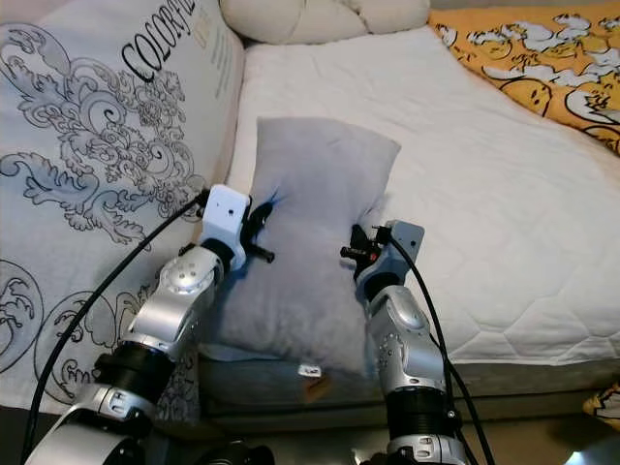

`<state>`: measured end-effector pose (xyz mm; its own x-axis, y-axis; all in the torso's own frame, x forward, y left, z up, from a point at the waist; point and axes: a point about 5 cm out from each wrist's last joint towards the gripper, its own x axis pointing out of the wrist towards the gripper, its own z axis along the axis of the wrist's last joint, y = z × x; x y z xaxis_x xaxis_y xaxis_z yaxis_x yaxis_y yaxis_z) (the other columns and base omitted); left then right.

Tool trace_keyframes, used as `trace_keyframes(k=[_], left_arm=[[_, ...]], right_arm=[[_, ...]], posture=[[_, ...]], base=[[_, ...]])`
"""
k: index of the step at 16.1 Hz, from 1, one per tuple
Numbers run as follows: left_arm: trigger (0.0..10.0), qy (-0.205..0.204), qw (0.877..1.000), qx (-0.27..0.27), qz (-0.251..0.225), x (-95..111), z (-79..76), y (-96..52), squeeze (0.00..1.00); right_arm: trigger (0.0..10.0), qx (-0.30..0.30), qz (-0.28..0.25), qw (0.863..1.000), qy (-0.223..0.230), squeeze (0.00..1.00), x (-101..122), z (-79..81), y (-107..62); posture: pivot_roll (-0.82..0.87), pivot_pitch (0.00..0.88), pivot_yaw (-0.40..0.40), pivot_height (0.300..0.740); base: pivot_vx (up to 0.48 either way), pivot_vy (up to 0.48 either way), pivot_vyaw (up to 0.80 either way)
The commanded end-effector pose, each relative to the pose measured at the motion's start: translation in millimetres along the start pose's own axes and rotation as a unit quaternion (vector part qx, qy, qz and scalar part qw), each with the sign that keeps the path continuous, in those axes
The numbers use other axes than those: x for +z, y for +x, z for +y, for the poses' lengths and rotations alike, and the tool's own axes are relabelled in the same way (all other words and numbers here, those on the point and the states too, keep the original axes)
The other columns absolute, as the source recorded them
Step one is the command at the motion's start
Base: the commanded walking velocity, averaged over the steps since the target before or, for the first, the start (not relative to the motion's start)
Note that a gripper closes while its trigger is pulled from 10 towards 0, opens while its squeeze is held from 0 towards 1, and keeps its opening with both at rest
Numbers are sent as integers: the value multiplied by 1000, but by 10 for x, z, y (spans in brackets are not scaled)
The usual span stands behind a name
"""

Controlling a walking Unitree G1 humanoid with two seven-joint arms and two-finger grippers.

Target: Clean up the room

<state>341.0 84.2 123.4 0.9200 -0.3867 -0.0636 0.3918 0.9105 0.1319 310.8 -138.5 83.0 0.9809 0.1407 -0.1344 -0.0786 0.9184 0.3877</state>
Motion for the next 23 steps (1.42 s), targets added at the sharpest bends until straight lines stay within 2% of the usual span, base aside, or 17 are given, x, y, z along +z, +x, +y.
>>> trace_keyframes(k=[1, 7, 9, 11, 14, 18, 23], left_arm=[[10000, -2, 999, 32, -18, 62, 142, -10, 0], [10000, -13, 999, 25, -19, 57, 144, -18, 0], [10000, -15, 999, 26, -19, 55, 146, -19, 0], [10000, -15, 999, 27, -18, 55, 148, -19, 0], [10000, -14, 999, 28, -18, 53, 155, -22, 0], [10000, -15, 999, 29, -15, 45, 166, -26, 0], [10000, -20, 999, 26, -14, 34, 166, -29, 0]], right_arm=[[10000, -9, -4, 1000, -6, 0, 21, -26, 4], [10000, -10, -2, 1000, -17, 0, 17, -20, 11], [10000, -2, 3, 999, -33, 0, 10, -5, 17], [10000, 8, 14, 998, -53, 0, -12, 23, 27], [10000, -3, 20, 999, -34, 0, -47, 3, 24], [10000, 1, 27, 999, -41, 0, -65, 8, 25], [10000, 2, 30, 999, -43, 0, -78, 12, 27]], posture=[[-17, 0, 105, 740], [-15, 0, 103, 740], [-15, 0, 102, 740], [-16, 0, 103, 740], [-13, 0, 103, 740], [-13, 0, 105, 740], [-16, 0, 106, 740]], base=[[0, 0, 0], [0, 0, 0], [0, 0, 0], [0, 0, 800], [0, 0, 267], [0, 0, 0], [277, 0, 0]])
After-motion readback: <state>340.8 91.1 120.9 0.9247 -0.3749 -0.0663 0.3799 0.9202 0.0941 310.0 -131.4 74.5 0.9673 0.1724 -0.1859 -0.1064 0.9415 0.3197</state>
